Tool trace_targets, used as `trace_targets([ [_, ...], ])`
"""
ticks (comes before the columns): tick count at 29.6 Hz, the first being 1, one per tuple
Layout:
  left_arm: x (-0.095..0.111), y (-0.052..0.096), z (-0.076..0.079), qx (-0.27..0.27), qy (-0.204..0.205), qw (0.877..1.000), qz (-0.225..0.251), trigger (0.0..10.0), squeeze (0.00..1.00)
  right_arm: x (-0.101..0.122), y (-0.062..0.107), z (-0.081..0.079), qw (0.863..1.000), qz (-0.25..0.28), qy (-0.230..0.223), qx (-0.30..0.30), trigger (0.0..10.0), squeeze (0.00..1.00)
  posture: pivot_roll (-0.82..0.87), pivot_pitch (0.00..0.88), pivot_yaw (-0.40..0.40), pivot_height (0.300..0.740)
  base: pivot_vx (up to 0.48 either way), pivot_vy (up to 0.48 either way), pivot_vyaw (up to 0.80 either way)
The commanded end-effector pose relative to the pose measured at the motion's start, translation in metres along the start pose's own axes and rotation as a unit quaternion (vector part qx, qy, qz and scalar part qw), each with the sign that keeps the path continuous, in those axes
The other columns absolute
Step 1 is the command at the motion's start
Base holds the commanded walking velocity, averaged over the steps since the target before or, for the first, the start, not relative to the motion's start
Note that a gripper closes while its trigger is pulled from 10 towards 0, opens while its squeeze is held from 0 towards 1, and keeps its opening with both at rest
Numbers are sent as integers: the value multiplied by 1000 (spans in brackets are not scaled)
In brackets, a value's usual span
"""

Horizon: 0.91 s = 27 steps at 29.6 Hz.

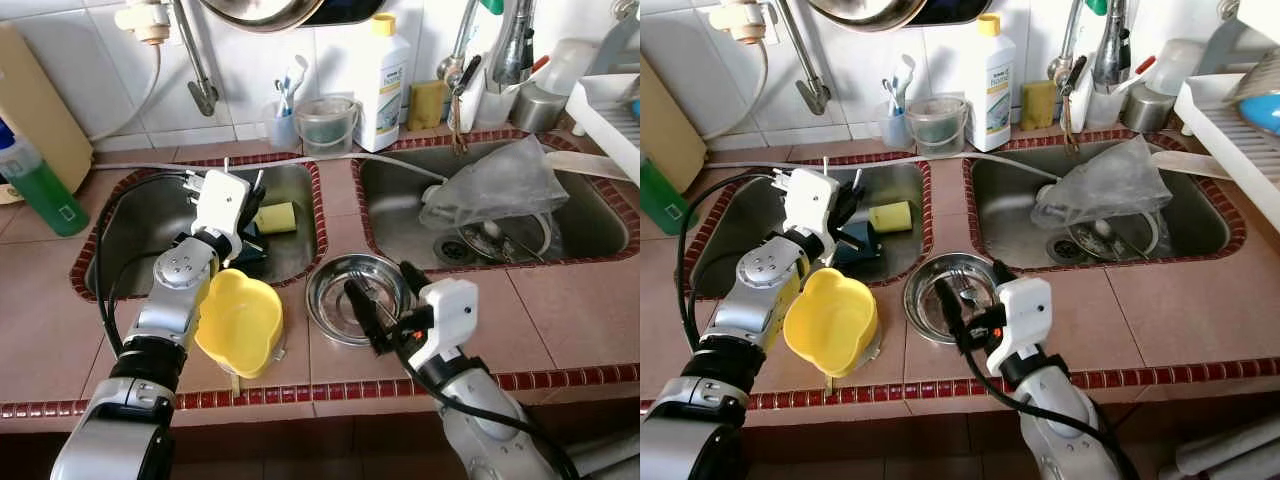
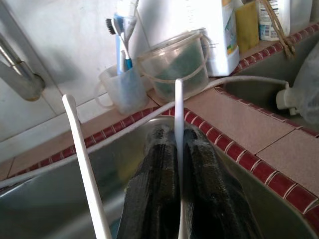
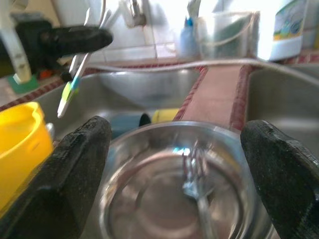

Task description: Kitchen organization

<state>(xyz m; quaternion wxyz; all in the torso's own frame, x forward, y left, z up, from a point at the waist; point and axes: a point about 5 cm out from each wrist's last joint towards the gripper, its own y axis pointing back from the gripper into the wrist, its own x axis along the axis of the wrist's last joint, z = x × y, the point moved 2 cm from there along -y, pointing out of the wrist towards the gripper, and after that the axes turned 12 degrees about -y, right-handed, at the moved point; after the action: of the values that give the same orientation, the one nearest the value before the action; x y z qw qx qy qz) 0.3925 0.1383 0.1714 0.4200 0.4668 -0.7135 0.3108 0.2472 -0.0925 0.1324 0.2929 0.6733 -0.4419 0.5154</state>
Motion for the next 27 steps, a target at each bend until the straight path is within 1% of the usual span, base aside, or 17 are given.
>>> trace_targets([
  [1, -2, -4, -3, -9, -12, 1000, -19, 10000, 0, 5, 2, -7, 1000, 5, -13, 13, 10000, 0, -128, 84, 121, 740, 0, 0, 0],
  [2, -3, -6, -3, -11, -23, 999, -26, 10000, 0, 6, 4, -8, 1000, 4, -22, 11, 10000, 0, -132, 86, 124, 740, 0, 0, 0],
  [3, -2, -7, -4, -11, -26, 999, -25, 10000, 0, 7, 6, -8, 1000, 4, -27, 10, 10000, 0, -139, 92, 126, 740, 0, 0, 0],
  [11, 7, -18, -3, -31, -35, 999, -17, 10000, 0, 14, 18, -8, 999, 10, -45, 0, 10000, 0, -173, 112, 150, 740, 0, 0, 0],
  [14, 10, -22, 0, -38, -36, 999, -16, 10000, 0, 17, 21, -10, 998, 13, -59, -2, 10000, 0, -182, 115, 158, 740, 0, 0, 0],
  [15, 10, -23, 3, -46, -39, 998, -17, 10000, 0, 19, 22, -11, 997, 18, -68, -4, 10000, 0, -190, 116, 165, 740, 0, 0, 0],
  [19, 10, -25, 8, -58, -40, 997, -17, 10000, 0, 22, 24, -12, 996, 25, -88, -8, 10000, 0, -202, 119, 177, 740, 0, 0, 0],
  [21, 10, -26, 12, -65, -48, 997, -16, 10000, 0, 26, 25, -13, 994, 31, -100, -10, 10000, 0, -207, 120, 182, 740, 0, 0, 0],
  [27, 8, -27, 16, -74, -50, 996, -19, 10000, 0, 34, 30, -15, 993, 40, -115, -7, 10000, 0, -223, 119, 188, 740, 0, 0, 0],
])
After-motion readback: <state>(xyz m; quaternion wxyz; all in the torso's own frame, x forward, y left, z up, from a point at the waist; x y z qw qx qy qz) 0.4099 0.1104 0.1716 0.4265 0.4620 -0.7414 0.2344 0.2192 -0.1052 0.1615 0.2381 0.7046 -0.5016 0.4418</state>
